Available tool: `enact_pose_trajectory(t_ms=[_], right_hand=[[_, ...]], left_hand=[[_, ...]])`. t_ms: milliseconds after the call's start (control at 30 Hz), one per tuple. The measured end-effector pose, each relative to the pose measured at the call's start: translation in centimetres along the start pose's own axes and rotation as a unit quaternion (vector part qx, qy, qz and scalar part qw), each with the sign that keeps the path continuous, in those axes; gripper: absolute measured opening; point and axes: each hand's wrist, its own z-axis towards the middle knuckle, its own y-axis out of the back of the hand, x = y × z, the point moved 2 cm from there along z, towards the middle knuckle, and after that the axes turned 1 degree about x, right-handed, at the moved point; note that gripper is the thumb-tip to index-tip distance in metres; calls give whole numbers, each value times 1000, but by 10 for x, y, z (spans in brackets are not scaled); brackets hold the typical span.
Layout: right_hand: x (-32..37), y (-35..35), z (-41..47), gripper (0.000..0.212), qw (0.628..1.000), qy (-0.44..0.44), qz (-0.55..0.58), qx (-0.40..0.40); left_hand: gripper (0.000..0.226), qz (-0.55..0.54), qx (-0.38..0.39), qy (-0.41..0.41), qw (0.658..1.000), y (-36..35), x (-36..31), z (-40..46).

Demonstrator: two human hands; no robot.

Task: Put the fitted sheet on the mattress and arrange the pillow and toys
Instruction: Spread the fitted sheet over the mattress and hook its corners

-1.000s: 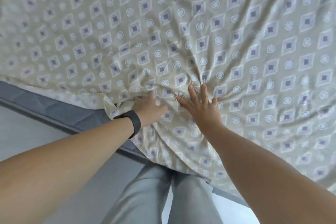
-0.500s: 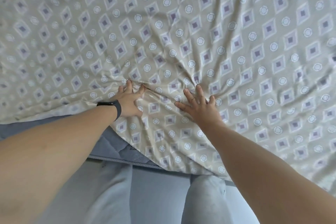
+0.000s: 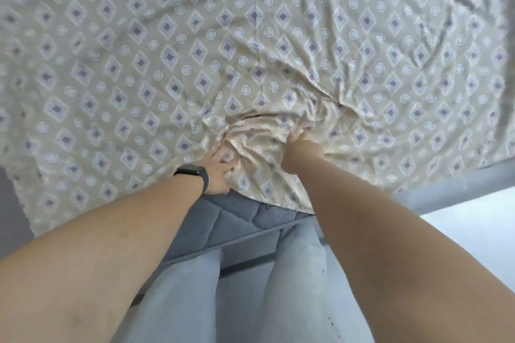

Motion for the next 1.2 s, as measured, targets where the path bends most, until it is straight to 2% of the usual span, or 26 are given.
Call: enact_pose_trajectory(t_ms=[67, 167, 233, 300, 400, 467, 567, 667, 733, 800, 867, 933, 1033, 1067, 1133, 1200], right_hand=[[29, -20, -21, 81, 999, 20, 31, 31], [53, -57, -42, 87, 996, 26, 69, 55], [60, -73, -40, 95, 996, 8, 86, 29], [65, -77, -33, 101, 997, 13, 70, -1], [69, -70, -36, 107, 999, 30, 15, 18], [73, -62, -40, 108, 999, 38, 10, 12], [78, -63, -43, 106, 999, 34, 10, -3], [86, -86, -39, 110, 998, -27, 49, -35], [93, -99, -38, 100, 981, -71, 167, -64], [107, -114, -40, 79, 945, -95, 308, -60], [130, -120, -47, 68, 915, -101, 386, -51], [159, -124, -60, 69, 885, -116, 450, -19], [214, -116, -99, 72, 799, -130, 587, 0], [234, -113, -113, 66, 755, -127, 643, 6], [274, -113, -135, 57, 626, -133, 768, 18], [311, -118, -154, 54, 516, -137, 846, 2]], left_hand=[[78, -8, 53, 33, 998, -36, 28, -30], [81, 47, 45, 64, 996, -72, 62, -59], [81, 111, -12, 62, 992, -80, 71, -64], [71, 168, -90, 52, 980, -73, 66, -67], [63, 207, -137, 65, 966, -60, 63, -63], [70, 208, -135, 87, 965, -55, 73, -59], [74, 201, -87, 120, 968, -51, 93, -55], [49, 212, -64, 119, 968, -56, 108, -53], [29, 214, -68, 99, 970, -59, 113, -54], [13, 139, -74, 70, 985, -64, 117, -57], [5, 68, -73, 32, 995, -67, 120, -66], [14, 37, -77, -14, 996, -71, 122, -76], [19, 13, -91, -104, 990, -72, 121, -111], [24, -10, -93, -130, 987, -77, 125, -121], [26, -57, -95, -173, 979, -86, 138, -144], [26, -105, -90, -198, 971, -102, 156, -175]])
